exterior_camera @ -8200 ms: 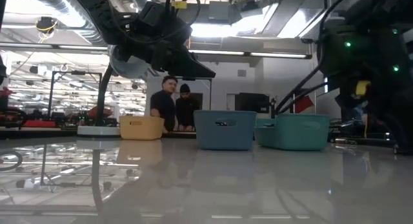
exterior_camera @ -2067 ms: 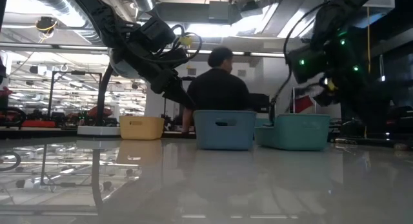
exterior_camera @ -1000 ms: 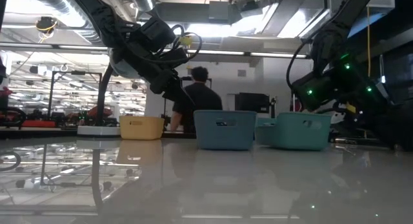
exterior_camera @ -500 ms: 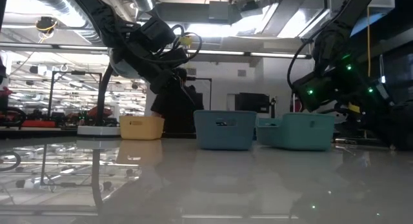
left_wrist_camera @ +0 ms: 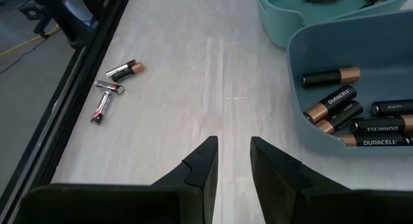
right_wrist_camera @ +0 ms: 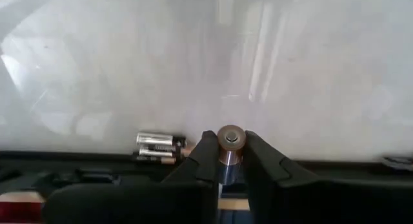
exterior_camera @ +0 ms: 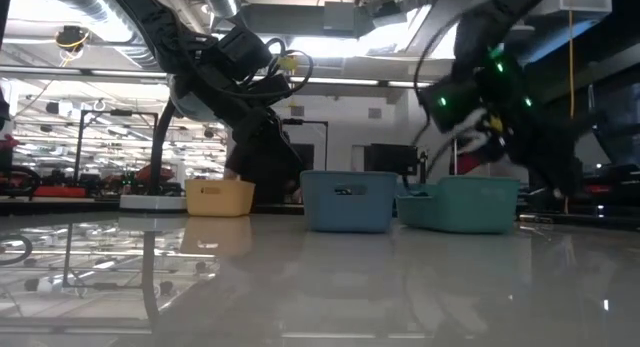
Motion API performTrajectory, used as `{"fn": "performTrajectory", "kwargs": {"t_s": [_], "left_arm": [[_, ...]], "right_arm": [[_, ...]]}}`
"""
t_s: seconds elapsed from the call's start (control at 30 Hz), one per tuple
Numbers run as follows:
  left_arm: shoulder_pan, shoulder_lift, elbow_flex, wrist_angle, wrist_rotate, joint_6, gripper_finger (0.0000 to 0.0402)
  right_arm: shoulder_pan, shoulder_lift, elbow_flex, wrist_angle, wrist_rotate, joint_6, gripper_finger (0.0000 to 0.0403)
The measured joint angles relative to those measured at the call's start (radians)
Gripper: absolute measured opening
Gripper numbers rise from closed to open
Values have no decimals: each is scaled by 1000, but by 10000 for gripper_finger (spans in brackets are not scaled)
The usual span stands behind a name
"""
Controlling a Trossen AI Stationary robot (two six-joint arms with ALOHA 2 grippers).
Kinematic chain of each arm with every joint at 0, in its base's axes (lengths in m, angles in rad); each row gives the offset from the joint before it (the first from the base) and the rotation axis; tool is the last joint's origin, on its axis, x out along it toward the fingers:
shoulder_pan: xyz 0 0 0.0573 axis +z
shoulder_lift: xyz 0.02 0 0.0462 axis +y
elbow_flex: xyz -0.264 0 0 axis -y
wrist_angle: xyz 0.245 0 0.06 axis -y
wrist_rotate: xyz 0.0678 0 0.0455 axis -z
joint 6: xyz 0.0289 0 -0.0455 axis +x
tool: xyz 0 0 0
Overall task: Sort batteries
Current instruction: Put the black battery into the blue bin
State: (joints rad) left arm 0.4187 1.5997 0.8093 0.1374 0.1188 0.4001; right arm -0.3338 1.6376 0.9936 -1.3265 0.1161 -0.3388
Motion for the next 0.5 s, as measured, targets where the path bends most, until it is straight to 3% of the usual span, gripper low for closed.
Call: {"fn": "performTrajectory", "kwargs": {"t_s": [0.27, 0.37, 0.5], "left_arm": [[0, 0, 0, -7, 0, 24, 81], [1, 0, 0, -7, 0, 27, 81], [1, 0, 0, -7, 0, 26, 81]], "right_arm": [[1, -85, 225, -102, 13, 78, 40], [1, -112, 287, 7, -56, 102, 40], [27, -128, 306, 302, -210, 108, 40]]}}
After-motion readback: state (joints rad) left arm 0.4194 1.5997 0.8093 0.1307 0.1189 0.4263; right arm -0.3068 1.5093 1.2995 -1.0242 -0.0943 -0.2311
